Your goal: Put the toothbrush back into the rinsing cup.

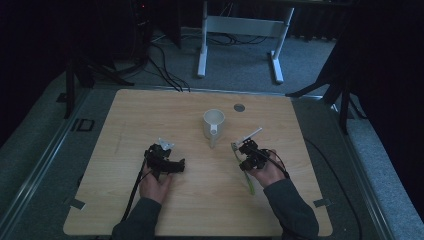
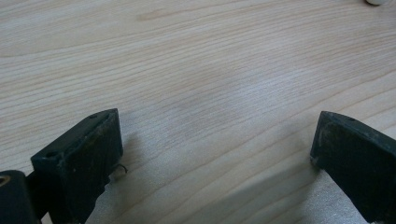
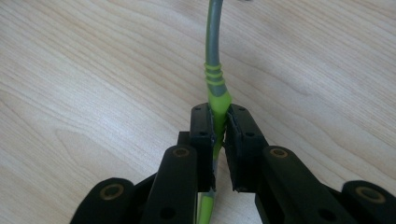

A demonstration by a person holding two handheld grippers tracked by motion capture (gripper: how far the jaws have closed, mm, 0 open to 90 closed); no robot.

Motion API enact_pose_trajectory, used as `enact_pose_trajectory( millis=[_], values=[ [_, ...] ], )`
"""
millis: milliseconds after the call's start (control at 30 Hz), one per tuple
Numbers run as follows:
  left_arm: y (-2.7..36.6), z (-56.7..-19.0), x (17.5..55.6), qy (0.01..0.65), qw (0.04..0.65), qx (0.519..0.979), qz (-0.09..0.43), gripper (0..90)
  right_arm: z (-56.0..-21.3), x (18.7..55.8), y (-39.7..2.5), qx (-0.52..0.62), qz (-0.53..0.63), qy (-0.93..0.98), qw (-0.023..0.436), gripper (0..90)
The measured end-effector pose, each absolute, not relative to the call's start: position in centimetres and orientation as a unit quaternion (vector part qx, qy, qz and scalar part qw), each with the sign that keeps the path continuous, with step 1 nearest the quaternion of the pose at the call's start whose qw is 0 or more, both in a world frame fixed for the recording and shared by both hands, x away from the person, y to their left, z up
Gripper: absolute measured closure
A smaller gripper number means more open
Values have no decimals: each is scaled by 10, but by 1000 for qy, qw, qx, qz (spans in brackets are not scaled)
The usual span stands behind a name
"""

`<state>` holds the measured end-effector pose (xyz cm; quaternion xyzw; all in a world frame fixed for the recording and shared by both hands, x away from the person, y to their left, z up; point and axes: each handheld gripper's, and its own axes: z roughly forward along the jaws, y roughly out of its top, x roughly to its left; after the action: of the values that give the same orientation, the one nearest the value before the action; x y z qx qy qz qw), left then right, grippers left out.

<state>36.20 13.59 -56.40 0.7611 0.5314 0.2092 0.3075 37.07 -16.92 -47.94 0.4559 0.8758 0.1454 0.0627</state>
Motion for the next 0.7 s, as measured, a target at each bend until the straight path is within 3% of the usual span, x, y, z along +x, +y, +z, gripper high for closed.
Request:
enact_pose_trajectory(
  millis=[700],
  values=[
    [136, -564, 362, 531, 307, 762, 209, 24, -469, 372, -172, 468, 186, 860, 87, 815]
  ],
)
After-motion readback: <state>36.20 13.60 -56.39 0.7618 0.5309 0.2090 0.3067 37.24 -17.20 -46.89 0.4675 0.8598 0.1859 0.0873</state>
